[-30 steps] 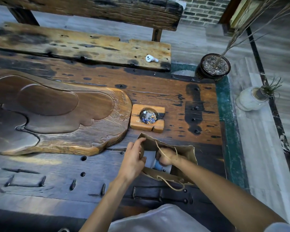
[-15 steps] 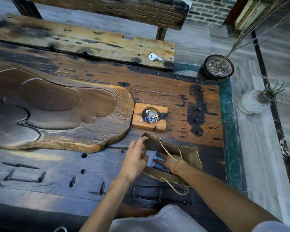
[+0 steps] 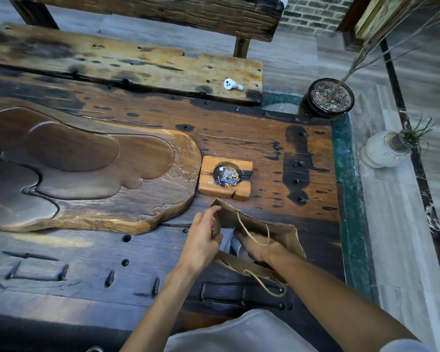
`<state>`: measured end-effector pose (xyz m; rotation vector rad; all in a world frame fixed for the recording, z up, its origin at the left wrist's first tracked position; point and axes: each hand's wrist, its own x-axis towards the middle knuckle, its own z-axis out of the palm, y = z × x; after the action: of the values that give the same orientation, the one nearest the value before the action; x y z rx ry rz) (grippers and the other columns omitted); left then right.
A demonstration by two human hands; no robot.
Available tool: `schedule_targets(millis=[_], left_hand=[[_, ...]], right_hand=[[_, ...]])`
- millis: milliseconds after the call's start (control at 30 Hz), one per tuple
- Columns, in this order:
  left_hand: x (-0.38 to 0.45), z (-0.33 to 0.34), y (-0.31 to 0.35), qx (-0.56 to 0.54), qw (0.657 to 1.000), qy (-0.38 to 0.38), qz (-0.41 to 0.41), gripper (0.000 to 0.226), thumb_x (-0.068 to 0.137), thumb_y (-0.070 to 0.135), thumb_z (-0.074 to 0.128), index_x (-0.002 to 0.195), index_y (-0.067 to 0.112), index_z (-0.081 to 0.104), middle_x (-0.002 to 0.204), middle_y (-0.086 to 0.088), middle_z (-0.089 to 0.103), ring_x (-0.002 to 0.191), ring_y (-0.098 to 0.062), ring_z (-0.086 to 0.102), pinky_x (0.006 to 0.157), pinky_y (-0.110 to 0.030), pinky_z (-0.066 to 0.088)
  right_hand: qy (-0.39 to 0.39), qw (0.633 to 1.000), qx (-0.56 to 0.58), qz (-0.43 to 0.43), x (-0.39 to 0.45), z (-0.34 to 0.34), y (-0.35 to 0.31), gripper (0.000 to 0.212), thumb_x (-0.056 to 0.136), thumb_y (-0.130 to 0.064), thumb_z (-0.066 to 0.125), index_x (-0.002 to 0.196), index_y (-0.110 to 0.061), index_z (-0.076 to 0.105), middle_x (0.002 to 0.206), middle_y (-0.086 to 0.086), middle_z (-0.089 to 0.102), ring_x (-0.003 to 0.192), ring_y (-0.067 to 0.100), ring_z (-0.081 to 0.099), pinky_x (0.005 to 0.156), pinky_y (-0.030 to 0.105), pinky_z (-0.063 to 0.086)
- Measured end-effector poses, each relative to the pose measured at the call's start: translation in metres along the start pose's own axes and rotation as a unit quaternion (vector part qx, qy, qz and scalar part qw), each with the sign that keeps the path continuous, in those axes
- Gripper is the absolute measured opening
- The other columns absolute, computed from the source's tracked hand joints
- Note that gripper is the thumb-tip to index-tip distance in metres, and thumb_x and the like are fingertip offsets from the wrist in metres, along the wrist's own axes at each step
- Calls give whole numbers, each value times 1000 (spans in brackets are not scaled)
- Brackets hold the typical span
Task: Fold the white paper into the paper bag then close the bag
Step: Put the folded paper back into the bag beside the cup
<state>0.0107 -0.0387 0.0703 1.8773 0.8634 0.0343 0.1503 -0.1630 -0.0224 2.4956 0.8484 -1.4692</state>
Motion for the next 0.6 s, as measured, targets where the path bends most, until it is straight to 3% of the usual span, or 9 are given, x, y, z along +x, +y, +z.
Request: schedule_targets(millis=[67,167,233,267,333,367,467,500,600], left_hand=[[2,1,-1,6,1000,-1,4,68,81,-1,64,138,30,42,100,6,42,89,-7,44,78,-11,33],[3,2,-3,15,1000,-5,7,69,81,-1,64,138,30,42,96,9,40,87,-7,43,74,-10,32],[2,2,-4,11,1000,-8,5,69,81,-1,63,139,29,42,95,9,40,89,-9,44,81,-14,33],[1,2,-4,10,1000,-9,5,69,81,-2,63,139,29,42,96,7,40,90,-11,45,83,-16,34],[0,2,-5,7,1000,-9,3,69,81,-2,63,139,29,42,98,5,41,92,-11,45,84,-18,34],[0,1,-5,6,1000,-9,3,69,81,-3,63,139,29,42,99,5,41,92,-10,45,84,-17,34],[1,0,-4,11,1000,-7,6,70,80,-3,62,139,28,42,100,4,41,90,-9,43,79,-12,31],[1,1,-4,13,1000,-7,6,70,80,-3,62,139,29,42,100,4,41,90,-9,43,78,-12,30],[1,0,-2,18,1000,-8,5,71,80,-3,61,139,29,41,100,5,41,92,-10,43,80,-14,32]], right_hand=[[0,999,37,5,-6,-9,-3,60,97,-2,43,153,-17,25,150,17,43,135,33,46,108,38,39],[-6,997,71,9,9,-2,6,59,94,-6,46,151,-18,32,151,13,44,136,31,45,111,37,40],[-16,984,170,47,17,6,9,51,95,-6,48,144,-13,41,144,13,49,130,32,50,96,40,52],[-21,966,251,67,21,10,12,46,95,-3,48,140,-10,44,139,13,51,127,33,52,85,41,57],[-27,912,393,115,24,16,16,42,95,4,46,136,-7,46,134,16,51,123,35,55,80,45,61],[-26,893,431,128,26,18,17,43,95,5,44,136,-6,45,133,16,51,120,35,56,77,46,62],[-19,855,495,155,25,18,17,42,97,6,37,137,-6,41,133,19,48,114,35,56,50,36,61],[-14,849,502,164,24,17,17,40,98,6,36,137,-5,42,132,20,49,115,36,57,52,37,60],[7,832,520,194,25,16,18,36,99,4,39,133,-4,47,129,22,54,117,38,58,81,48,57]])
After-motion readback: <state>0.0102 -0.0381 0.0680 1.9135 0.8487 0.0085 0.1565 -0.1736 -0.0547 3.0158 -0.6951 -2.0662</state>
